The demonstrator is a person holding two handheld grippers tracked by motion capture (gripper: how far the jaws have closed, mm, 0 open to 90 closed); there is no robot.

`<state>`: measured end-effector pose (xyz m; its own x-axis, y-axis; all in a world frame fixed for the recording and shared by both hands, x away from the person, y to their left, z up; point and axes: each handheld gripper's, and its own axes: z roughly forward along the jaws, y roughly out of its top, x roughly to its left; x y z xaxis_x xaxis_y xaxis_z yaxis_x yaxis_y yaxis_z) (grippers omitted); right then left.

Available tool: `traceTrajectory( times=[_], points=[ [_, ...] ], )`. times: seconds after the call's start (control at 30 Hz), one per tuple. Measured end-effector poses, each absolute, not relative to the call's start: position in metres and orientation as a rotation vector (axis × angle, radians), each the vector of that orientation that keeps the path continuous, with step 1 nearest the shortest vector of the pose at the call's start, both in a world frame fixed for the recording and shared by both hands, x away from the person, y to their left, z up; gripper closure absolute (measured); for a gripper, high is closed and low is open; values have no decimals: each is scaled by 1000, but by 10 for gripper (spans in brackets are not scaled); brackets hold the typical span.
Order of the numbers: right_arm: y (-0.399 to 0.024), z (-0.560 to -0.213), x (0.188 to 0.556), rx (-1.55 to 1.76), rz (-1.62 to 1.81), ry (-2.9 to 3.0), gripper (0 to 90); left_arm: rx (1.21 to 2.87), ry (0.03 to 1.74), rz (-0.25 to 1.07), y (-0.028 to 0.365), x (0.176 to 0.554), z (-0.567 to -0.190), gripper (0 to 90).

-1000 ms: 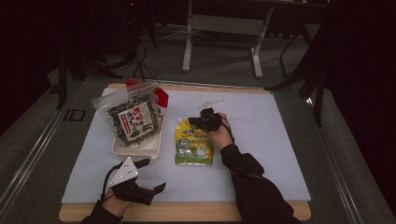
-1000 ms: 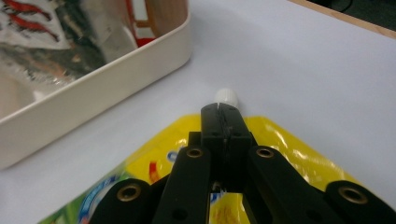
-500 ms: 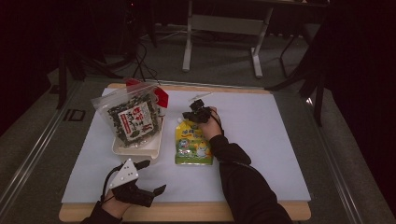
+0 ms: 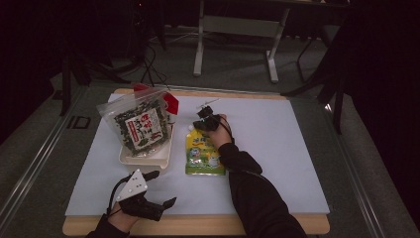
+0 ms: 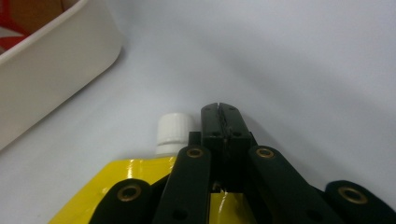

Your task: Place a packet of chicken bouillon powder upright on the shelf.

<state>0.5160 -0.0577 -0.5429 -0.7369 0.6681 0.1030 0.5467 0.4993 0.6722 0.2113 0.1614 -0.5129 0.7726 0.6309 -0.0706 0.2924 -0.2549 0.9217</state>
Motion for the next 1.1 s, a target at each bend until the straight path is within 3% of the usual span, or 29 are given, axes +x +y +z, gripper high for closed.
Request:
traceTrajectory(
  times=[0.87,1.1],
  points=[
    [-80,-544,429,918,1074,2641,900,1859,701,363,153,212,-513,17],
    [-82,-543,420,920,1071,2649,890,1859,696,355,151,212,-514,18]
  ],
)
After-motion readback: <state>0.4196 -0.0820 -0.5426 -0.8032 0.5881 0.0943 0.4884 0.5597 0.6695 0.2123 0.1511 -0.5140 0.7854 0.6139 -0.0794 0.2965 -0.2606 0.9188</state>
